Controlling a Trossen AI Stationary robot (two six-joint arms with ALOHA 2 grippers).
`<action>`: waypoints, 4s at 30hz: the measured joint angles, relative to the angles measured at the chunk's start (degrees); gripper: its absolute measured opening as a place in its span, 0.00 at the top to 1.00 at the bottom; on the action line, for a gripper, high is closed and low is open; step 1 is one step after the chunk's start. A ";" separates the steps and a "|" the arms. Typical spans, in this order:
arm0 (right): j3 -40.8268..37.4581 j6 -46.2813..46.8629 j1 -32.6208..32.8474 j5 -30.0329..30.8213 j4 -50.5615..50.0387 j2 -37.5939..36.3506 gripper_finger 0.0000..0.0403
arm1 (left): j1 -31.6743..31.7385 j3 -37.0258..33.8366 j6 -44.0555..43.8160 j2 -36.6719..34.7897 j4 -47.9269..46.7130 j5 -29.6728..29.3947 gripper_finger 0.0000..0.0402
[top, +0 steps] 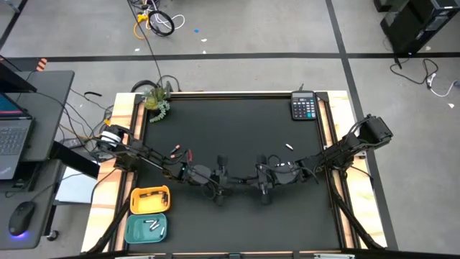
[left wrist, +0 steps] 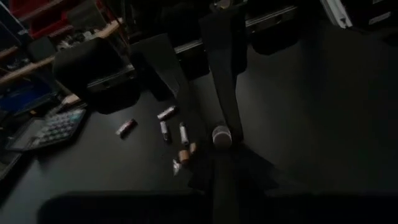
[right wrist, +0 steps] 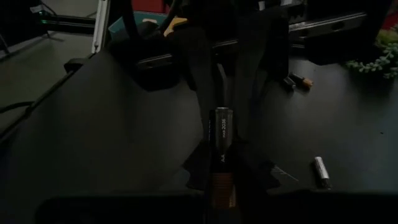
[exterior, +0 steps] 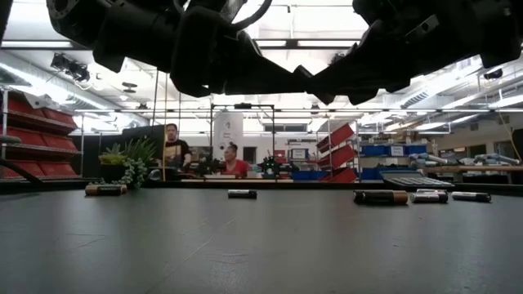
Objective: Sort batteries
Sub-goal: Put the black battery into the yellow bin
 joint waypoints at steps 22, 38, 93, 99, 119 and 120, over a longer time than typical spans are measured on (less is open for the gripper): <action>0.00 0.83 -0.56 1.93 -0.04 0.15 0.87 | 0.02 0.24 -7.16 -0.04 -0.51 -1.73 0.56; -0.02 0.84 -0.63 0.36 -0.48 0.15 0.87 | 0.72 0.13 -5.30 -0.04 -0.32 -2.51 0.85; 0.00 -1.50 -14.11 4.62 -7.03 -1.07 0.49 | -40.59 0.11 -116.32 -39.50 -101.06 1.87 0.87; 0.00 -1.75 -14.23 3.35 -7.29 -1.07 0.50 | -40.48 0.11 -118.08 -39.47 -100.69 1.25 0.59; 3.29 6.28 -11.73 10.72 -48.47 -15.37 0.54 | -15.72 5.38 -77.82 -35.76 -90.19 -18.49 0.51; 4.37 9.87 -12.15 10.62 -54.32 -17.00 0.54 | -13.93 5.38 -73.48 -35.02 -87.30 -18.47 0.51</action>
